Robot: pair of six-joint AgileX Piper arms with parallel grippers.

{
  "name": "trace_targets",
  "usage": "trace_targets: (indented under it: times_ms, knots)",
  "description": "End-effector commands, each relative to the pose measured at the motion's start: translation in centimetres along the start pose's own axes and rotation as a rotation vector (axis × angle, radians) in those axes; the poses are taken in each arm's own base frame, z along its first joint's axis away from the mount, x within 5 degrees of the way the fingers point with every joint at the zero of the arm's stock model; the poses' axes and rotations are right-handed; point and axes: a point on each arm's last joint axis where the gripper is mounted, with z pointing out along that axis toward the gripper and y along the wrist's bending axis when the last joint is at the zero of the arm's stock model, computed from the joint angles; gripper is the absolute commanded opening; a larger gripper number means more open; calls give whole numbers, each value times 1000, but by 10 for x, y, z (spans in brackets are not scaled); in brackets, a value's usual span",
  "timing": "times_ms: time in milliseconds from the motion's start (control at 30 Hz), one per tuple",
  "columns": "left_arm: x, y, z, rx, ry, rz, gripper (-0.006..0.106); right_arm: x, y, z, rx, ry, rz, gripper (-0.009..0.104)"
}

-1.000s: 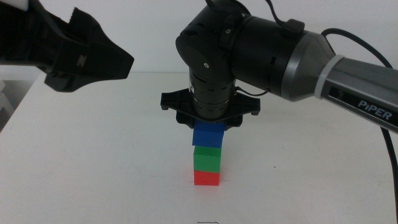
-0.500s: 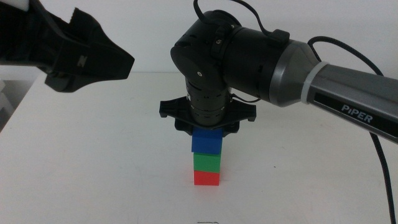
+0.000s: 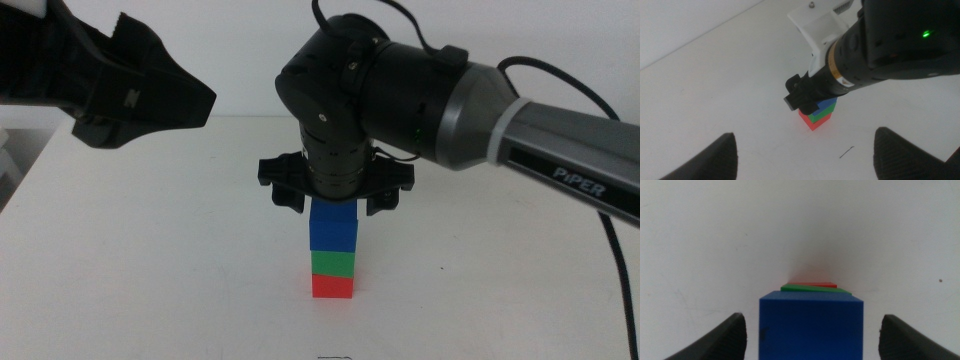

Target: Stack red cubes first, then green, then blue cubes in a specific spot.

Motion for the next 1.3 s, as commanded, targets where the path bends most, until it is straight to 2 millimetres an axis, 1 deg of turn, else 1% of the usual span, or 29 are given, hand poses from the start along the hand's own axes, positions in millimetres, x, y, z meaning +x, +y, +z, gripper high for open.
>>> trace_targets:
  times_ms: [0, 133, 233, 333, 367, 467, 533, 567, 667, 800, 833, 900, 967, 1067, 1267]
  knots:
    - [-9, -1, -12, -2, -97, -4, 93, -10, -18, -47, -7, -77, 11, 72]
    - [-9, -1, -12, -2, -97, -4, 93, -11, -28, -83, -58, -149, 12, 73]
    - [-9, -1, -12, -2, -97, -4, 93, -11, -41, -118, -91, -237, 12, 73]
    - [-9, -1, -12, -2, -97, -4, 93, -12, -60, -153, -121, -329, -8, 73]
    - [-9, -1, -12, -2, -97, -4, 93, -12, -65, -161, -129, -344, -15, 73]
    - [-9, -1, -12, -4, -96, -3, 93, -14, -97, -183, -145, -379, -29, 73]
    - [-9, -1, -12, -3, -96, -3, 93, -13, -125, -194, -145, -417, -37, 73]
    - [-9, -1, -12, -6, -96, -2, 93, -11, -137, -197, -145, -435, -37, 73]
    - [-8, -1, -12, -10, -95, 0, 93, 1, -183, -206, -149, -513, -37, 73]
    - [-8, -1, -12, -11, -95, 0, 93, 31, -247, -214, -162, -620, -32, 73]
    - [-8, -1, -12, -11, -95, 0, 93, 39, -260, -215, -156, -656, -29, 73]
    - [-8, -1, -12, -11, -95, 0, 93, 51, -279, -214, -139, -712, -24, 73]
    - [-8, -1, -12, -11, -95, 0, 93, 62, -291, -212, -137, -745, -1, 73]
    - [-8, -1, -12, -11, -95, 0, 93, 70, -298, -206, -142, -760, -6, 73]
    - [-8, -1, -12, -11, -95, 0, 93, 68, -299, -206, -123, -799, -30, 73]
